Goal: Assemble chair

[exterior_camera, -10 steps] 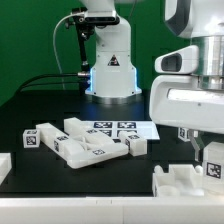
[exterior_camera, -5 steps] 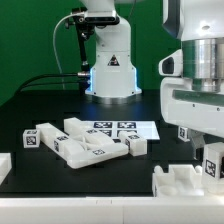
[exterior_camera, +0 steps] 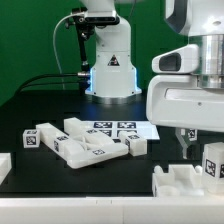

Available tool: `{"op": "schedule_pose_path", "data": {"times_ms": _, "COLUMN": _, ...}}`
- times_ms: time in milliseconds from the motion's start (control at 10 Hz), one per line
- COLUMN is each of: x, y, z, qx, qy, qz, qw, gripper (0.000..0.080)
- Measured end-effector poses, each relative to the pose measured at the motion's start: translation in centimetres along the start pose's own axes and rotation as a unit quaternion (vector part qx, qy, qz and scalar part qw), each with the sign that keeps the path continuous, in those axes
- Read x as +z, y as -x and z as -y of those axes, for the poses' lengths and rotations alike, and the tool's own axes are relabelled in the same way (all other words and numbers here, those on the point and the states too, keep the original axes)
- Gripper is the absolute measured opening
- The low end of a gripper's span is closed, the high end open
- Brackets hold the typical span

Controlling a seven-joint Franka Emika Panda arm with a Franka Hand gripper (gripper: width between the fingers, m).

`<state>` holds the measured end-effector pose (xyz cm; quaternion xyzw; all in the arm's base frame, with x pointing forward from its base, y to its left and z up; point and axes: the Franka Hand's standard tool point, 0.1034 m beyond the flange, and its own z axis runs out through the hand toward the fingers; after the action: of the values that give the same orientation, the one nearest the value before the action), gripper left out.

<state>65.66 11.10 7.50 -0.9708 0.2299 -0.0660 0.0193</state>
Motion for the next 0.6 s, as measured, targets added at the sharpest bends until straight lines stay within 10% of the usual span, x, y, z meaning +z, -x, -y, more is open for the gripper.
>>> {"op": "schedule_pose_path", "data": {"times_ms": 600, "x": 0.12, "y": 0.02, "z": -0.09, "qx": -0.233, "qy": 0.009, "qz": -0.005, "qw": 0.973, "gripper": 0.0649}}
